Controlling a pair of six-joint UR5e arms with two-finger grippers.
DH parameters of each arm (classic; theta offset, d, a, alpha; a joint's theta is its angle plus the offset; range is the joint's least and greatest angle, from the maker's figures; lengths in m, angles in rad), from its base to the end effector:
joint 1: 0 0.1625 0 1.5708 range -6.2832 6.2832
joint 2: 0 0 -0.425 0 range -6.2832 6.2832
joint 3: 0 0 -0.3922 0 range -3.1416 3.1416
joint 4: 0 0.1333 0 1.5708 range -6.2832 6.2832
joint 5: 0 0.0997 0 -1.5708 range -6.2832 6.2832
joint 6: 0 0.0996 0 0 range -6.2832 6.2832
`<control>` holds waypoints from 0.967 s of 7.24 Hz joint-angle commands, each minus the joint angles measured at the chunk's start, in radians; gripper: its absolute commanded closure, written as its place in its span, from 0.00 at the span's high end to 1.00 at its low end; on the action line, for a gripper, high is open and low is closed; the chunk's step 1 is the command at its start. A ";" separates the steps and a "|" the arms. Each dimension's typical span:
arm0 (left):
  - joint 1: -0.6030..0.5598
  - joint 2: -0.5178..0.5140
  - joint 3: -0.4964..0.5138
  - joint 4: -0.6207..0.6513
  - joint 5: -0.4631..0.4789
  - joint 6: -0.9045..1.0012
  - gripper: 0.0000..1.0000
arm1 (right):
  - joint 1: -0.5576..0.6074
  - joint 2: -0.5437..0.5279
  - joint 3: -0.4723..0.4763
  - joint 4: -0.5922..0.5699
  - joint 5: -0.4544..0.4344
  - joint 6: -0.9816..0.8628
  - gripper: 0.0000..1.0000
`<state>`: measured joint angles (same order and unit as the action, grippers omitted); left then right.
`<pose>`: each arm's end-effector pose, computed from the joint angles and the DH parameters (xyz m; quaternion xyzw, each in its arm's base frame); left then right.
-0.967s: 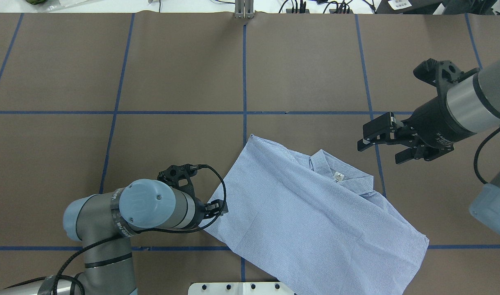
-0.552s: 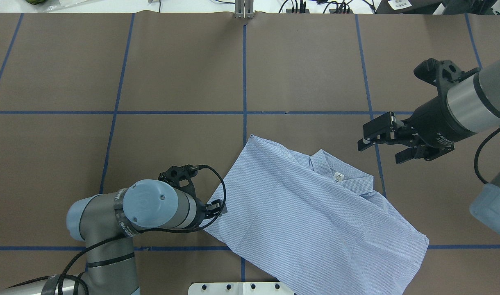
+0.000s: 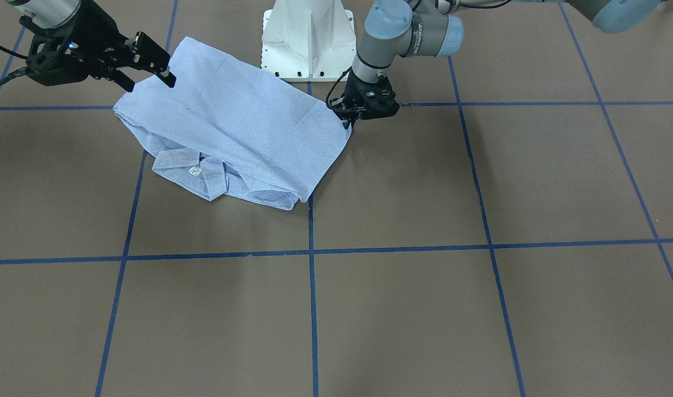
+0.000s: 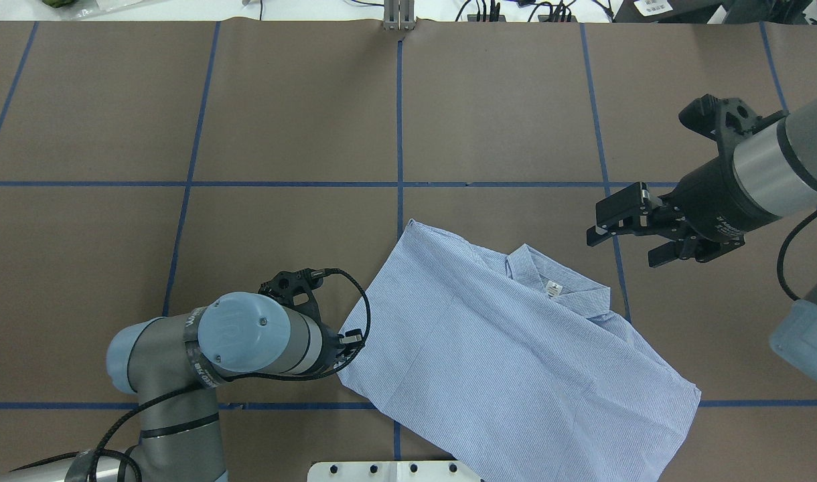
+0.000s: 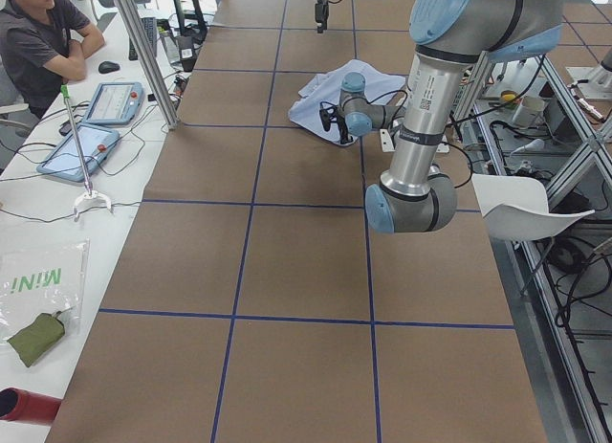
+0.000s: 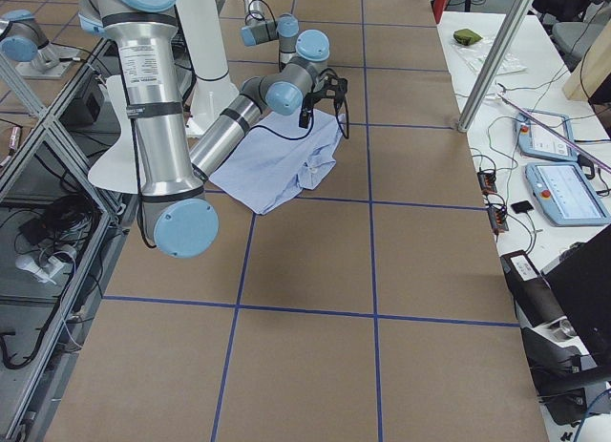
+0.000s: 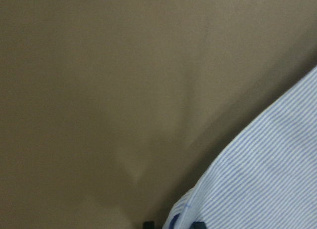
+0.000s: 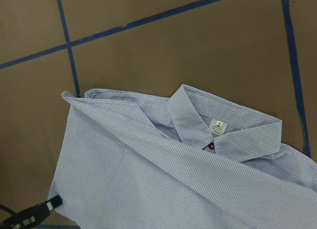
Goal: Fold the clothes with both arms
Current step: 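Grasp the shirt corner nearest the left gripper, then drag the shirt away from the robot with the left gripper to straighten it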
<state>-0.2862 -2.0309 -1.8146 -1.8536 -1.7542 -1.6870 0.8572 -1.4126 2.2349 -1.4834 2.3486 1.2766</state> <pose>0.5665 -0.2867 0.2603 -0.0403 0.4767 -0.1328 0.8680 -0.2473 -0.3825 0.2597 -0.0644 -0.5264 0.0709 0.8448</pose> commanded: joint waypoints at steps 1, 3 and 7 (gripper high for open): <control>-0.004 -0.002 -0.029 0.004 -0.002 0.001 0.00 | 0.003 -0.002 0.000 0.000 0.000 0.000 1.00; -0.098 -0.018 -0.017 -0.001 -0.002 0.013 0.00 | 0.025 0.001 0.003 0.000 0.000 0.000 1.00; -0.293 -0.184 0.182 -0.005 0.001 0.116 0.00 | 0.054 0.009 -0.005 0.005 -0.012 0.000 1.00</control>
<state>-0.5215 -2.1628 -1.7101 -1.8510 -1.7557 -1.6198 0.9026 -1.4056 2.2329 -1.4800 2.3437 1.2763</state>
